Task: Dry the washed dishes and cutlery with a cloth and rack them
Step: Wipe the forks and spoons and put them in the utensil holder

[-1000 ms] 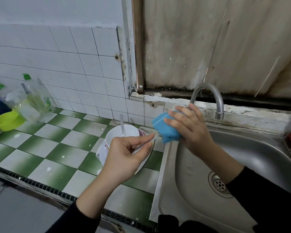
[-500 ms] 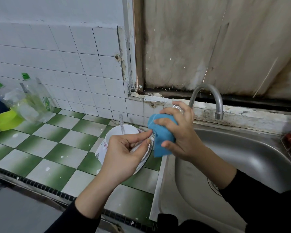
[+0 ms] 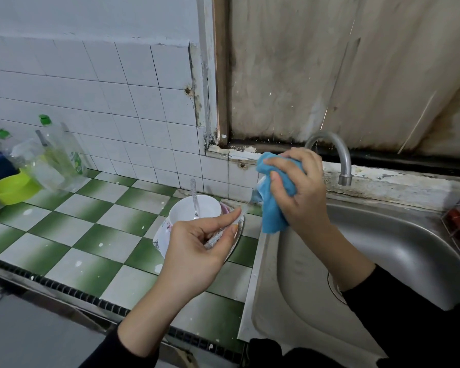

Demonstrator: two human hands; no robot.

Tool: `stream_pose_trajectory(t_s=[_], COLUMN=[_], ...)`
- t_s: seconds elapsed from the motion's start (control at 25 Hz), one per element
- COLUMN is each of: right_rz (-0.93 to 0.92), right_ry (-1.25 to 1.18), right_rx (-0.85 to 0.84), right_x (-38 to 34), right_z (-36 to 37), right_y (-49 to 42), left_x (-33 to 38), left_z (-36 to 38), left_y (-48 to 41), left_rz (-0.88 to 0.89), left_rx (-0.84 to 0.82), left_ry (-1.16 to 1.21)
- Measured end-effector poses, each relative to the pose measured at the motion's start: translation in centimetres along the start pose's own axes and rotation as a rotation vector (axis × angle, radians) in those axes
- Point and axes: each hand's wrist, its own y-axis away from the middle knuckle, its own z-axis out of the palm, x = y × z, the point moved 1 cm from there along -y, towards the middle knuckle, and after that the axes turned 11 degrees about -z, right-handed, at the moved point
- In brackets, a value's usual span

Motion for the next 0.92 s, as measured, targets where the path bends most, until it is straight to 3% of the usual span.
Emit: stream_pose_trajectory(t_s=[0.16, 0.36, 0.48, 0.64, 0.84, 0.92], right_rz=[0.06, 0.275, 0.242, 0.299, 0.279, 0.312], right_ry=[-0.076, -0.268, -0.267, -0.287, -0.353, -0.334], right_rx=[-0.04, 0.006, -0.041, 0.057, -0.04, 0.024], right_x=[-1.6, -1.7, -2.1, -1.9, -1.7, -0.7], right_z=[0.2, -0.1, 0.0, 0.0, -0.2, -0.4], right_y=[0.4, -0.3, 0.3, -0.2, -0.1, -1.0], left_x=[-0.4, -0.9, -0.9, -1.0, -1.0, -1.3], left_z=[-0.3, -0.5, -0.6, -0.6, -1.0, -1.3], left_y=[0.3, 0.6, 0.7, 1.1, 0.7, 0.3], left_rz=[0.034, 0.072, 0.095, 0.116, 0.116, 0.08], left_rx=[0.019, 0.019, 0.016, 0.018, 0.005, 0.018], left_ry=[0.0, -0.039, -0.052, -0.045, -0.063, -0.095])
